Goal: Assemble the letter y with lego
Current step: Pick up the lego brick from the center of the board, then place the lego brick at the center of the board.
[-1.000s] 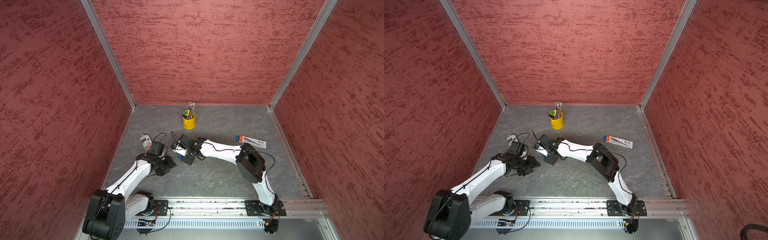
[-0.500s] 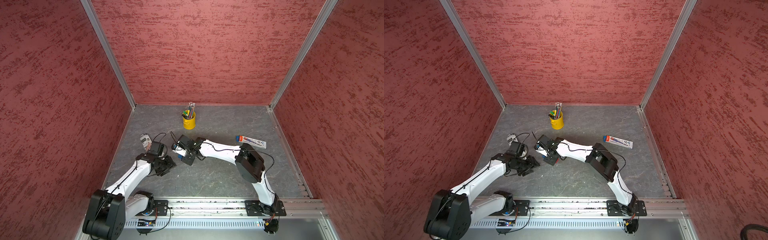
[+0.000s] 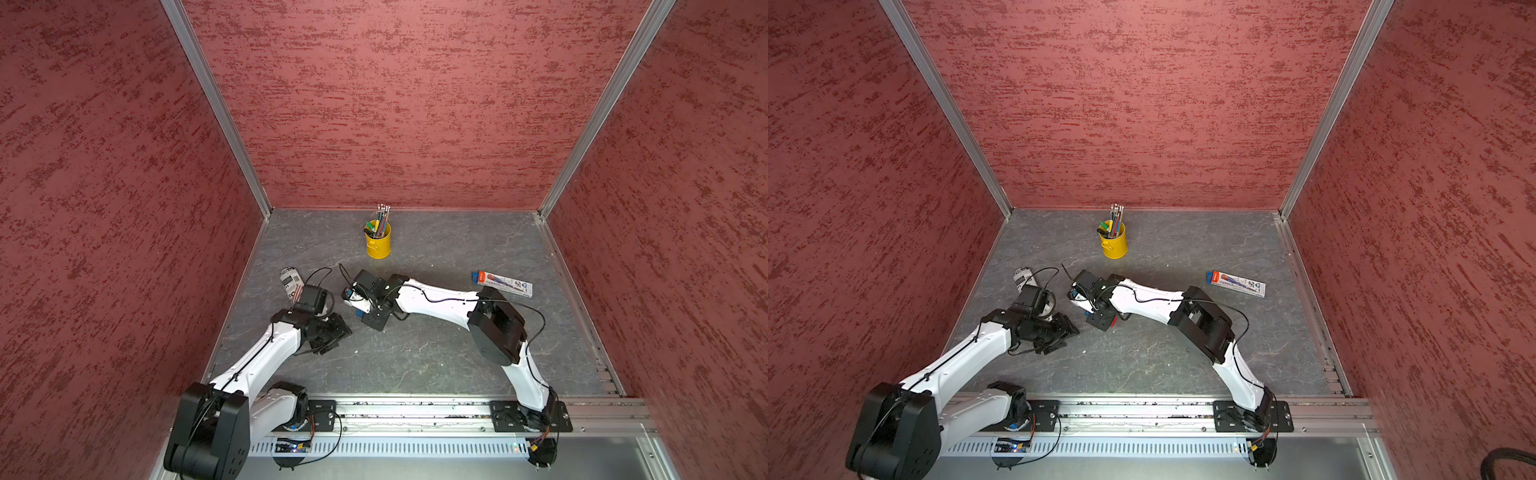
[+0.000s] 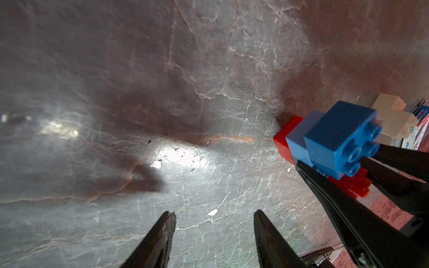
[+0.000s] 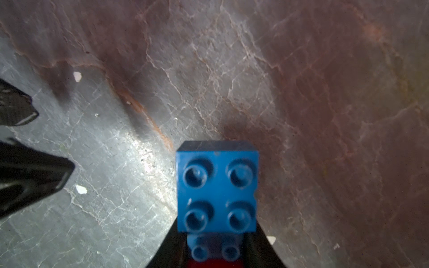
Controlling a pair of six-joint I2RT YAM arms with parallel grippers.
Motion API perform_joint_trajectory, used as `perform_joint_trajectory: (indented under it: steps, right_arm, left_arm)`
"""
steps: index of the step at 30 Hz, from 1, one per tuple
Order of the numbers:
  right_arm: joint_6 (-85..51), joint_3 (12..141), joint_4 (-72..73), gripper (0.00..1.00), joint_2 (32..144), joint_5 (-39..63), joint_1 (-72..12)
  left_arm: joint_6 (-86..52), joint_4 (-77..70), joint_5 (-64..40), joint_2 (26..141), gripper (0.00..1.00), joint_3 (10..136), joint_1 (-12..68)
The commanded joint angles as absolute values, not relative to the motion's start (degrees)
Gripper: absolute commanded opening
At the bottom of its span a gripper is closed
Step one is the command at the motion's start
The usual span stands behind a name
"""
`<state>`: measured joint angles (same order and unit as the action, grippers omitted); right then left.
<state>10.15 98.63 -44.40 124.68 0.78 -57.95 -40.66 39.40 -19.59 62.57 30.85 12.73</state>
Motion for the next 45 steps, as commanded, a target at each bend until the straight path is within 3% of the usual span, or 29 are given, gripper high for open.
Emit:
perform_joint_trajectory:
  steps: [1,14,35,45]
  right_arm:
    - [9.15,97.78,-47.46,0.28,128.5,-0.41,-58.71]
    - [4.44,94.78,-42.82,0.29,119.54,0.2,-57.51]
    - [-11.82,60.45,-33.87,0.29,92.93,-7.19,-48.67]
    - [-13.7,56.78,-34.36,0.3,92.09,-9.49,-43.09]
  left_arm:
    - [-40.09,39.46,-19.86,61.89,0.58,30.27,12.2]
    - [-39.21,39.82,-18.99,63.98,0.58,33.69,14.07]
    - [-38.33,35.68,-17.77,84.98,0.58,49.64,27.32]
    - [-37.97,36.14,-17.6,87.2,0.58,51.99,28.21]
